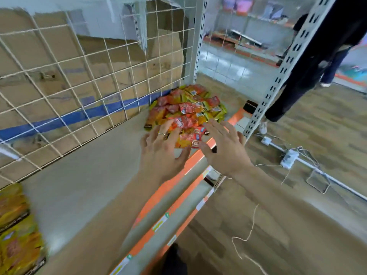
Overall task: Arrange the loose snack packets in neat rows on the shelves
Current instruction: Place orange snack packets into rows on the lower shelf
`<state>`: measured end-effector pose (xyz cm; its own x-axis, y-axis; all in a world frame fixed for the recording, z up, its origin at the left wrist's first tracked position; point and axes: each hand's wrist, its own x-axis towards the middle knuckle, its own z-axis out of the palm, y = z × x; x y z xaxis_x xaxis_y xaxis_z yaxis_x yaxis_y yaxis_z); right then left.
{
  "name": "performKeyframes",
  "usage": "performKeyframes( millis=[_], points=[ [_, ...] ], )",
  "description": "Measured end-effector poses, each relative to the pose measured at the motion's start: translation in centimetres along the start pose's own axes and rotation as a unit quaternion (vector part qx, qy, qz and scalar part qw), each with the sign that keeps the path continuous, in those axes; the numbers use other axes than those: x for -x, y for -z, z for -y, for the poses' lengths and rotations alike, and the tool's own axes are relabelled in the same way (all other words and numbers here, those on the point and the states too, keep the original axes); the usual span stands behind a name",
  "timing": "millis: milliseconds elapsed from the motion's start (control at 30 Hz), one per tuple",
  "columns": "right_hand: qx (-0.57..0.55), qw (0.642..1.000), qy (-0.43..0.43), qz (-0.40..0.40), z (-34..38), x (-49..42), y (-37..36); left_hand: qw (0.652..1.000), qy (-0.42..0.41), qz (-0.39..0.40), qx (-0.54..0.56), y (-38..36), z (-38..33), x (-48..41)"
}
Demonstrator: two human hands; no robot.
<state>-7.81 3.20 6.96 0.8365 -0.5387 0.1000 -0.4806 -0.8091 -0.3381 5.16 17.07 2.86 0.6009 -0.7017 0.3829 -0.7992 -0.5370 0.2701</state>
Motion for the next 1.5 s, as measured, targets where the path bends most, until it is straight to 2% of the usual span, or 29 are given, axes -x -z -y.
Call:
performKeyframes(
  millis=[200, 467, 667, 833, 1100, 1300, 1500],
  points=[
    [-0.001, 1.000, -0.021, 0.018, -2.7, -6.6, 0.4, 1.000, 0.005, 0.016, 0.012, -3.1, 0.8, -6.6],
    [-0.001, 0.999, -0.029, 0.023, -7.6, -14.7, 0.1, 0.996, 0.018, 0.075, 0.035, -6.9, -0.2, -14.1],
    [0.014, 0.997, -0.010, 0.074, -12.0, -21.8, -1.2, 0.990, 0.080, 0.114, 0.026, -11.5, -1.0, -19.1],
    [0.016, 0.992, -0.018, 0.127, -15.3, -26.6, -2.9, 0.979, 0.108, 0.171, -0.035, -14.5, -1.0, -21.8],
    [0.052, 0.986, -0.026, 0.155, -17.2, -31.3, -6.3, 0.968, 0.166, 0.182, -0.043, -15.2, -0.8, -23.5],
    [-0.049, 0.978, -0.075, 0.189, -16.6, -32.5, -4.8, 0.950, 0.252, 0.154, 0.104, -13.8, -1.3, -22.8],
    [-0.152, 0.975, -0.120, 0.113, -16.5, -31.4, -3.4, 0.881, 0.374, 0.062, 0.282, -12.9, -1.1, -22.2]
  ],
)
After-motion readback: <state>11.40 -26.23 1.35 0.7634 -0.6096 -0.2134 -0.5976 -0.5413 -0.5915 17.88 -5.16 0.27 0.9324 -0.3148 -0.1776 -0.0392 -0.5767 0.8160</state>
